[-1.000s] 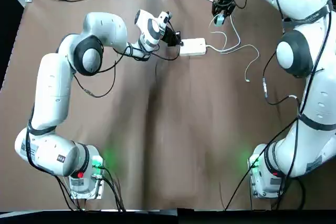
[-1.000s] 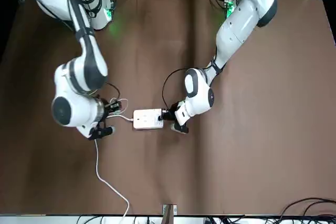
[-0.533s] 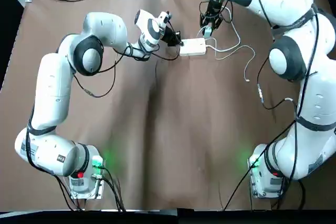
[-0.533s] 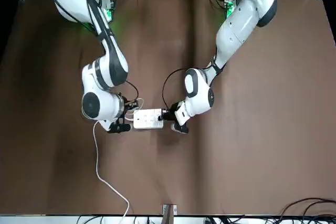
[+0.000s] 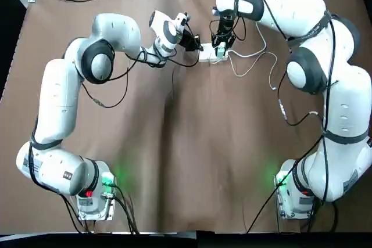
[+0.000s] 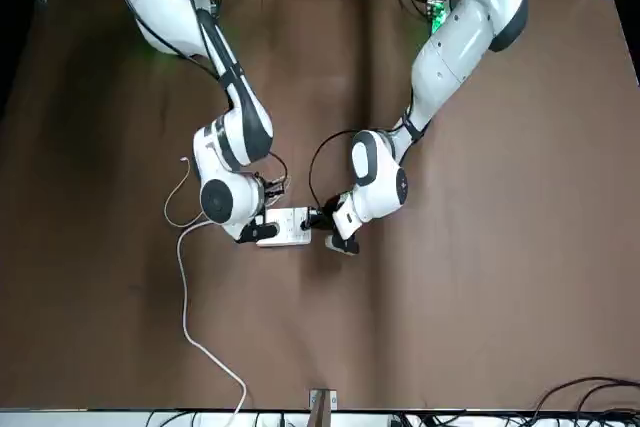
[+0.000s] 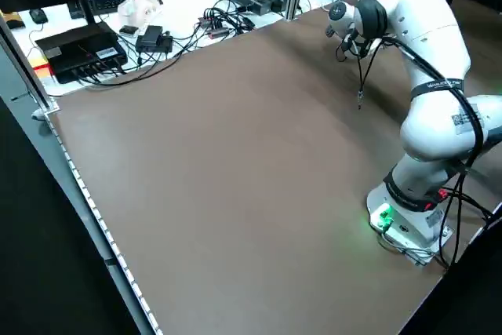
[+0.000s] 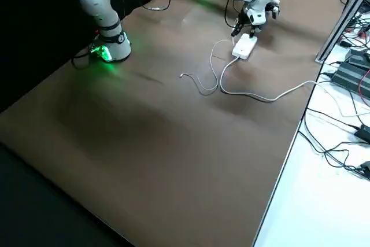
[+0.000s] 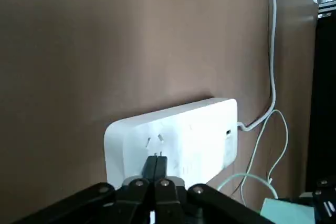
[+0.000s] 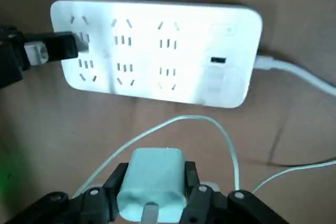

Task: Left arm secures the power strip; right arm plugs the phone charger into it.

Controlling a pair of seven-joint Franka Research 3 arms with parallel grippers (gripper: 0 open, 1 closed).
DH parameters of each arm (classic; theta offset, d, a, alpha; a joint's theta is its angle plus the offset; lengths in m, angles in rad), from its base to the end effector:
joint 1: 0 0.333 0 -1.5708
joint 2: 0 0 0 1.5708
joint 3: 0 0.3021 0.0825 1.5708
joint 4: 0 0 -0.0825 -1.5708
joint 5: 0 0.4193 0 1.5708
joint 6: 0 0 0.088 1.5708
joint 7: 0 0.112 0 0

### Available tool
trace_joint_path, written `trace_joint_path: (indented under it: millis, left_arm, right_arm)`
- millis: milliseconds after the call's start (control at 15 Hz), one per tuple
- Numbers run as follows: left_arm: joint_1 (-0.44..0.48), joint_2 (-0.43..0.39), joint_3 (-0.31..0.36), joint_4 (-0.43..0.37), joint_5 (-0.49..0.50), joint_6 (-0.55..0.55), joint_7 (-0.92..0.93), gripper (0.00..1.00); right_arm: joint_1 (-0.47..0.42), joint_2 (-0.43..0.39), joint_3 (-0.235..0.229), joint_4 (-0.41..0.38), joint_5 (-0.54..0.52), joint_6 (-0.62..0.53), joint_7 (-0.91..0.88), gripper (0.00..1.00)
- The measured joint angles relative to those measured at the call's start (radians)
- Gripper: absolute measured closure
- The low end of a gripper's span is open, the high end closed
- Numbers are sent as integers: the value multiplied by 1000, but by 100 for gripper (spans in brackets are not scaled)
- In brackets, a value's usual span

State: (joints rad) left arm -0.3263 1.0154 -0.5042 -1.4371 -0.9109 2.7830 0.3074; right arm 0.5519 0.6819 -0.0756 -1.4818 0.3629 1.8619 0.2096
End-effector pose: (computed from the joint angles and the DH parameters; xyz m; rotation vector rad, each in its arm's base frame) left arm 0.5819 -0.4807 0.1144 2.2723 0.0029 0.0737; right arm 0.6072 0.3534 0.2207 -2.9219 -0.1739 0.5517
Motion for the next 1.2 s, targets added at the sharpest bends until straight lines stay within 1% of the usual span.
trace_joint_path:
  millis: [333,467,733,1200]
  left_arm:
    - [0,0,0,0,0,0,0,99]
    - [0,0,0,0,0,0,0,99]
    - [0,0,0,0,0,0,0,99]
    - [0,0,0,0,0,2,0,99]
  right_arm:
    - [5,13,-1,-14,10,16,0,52]
    - [4,39,-3,-18,12,61,0,52]
    - [-2,56,-9,-13,24,83,9,52]
    - [-11,56,-14,59,25,84,113,52]
